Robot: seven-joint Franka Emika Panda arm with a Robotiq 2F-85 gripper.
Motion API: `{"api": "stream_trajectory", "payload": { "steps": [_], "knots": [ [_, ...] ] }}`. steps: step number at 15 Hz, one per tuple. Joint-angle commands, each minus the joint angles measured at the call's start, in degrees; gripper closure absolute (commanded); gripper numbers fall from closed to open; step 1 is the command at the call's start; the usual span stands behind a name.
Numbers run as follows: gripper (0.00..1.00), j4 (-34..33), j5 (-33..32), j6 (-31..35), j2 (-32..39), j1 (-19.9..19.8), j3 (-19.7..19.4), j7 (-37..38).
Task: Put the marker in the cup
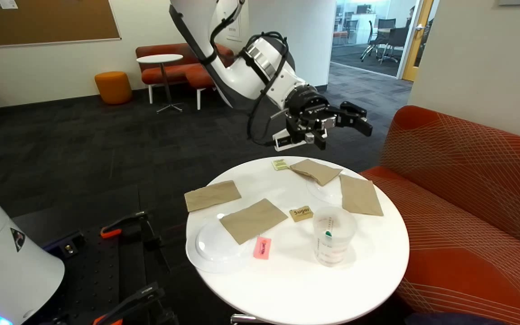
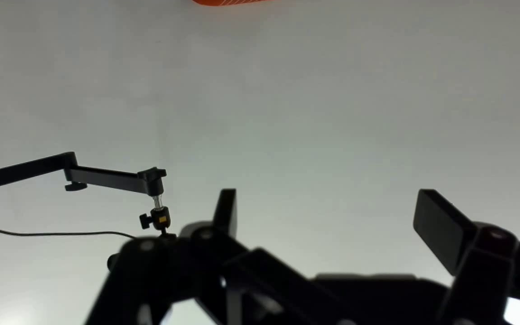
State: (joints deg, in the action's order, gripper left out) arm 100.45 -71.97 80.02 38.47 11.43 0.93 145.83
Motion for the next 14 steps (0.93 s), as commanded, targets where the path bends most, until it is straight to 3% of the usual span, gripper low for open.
{"api": "stream_trajectory", "payload": {
  "steps": [1,6,7,14],
  "knots": [
    [0.0,6.2,0.7,-0.6,-8.7,-1.0,2.1,-3.1],
    [0.0,9.2,2.0,-0.8,-15.5,-1.6,3.2,-7.0],
    [0.0,6.0,0.6,-0.6,-11.3,-1.2,2.7,-5.4],
    [0.0,8.0,1.1,-0.6,-13.8,-1.4,2.9,-6.1]
  ]
}}
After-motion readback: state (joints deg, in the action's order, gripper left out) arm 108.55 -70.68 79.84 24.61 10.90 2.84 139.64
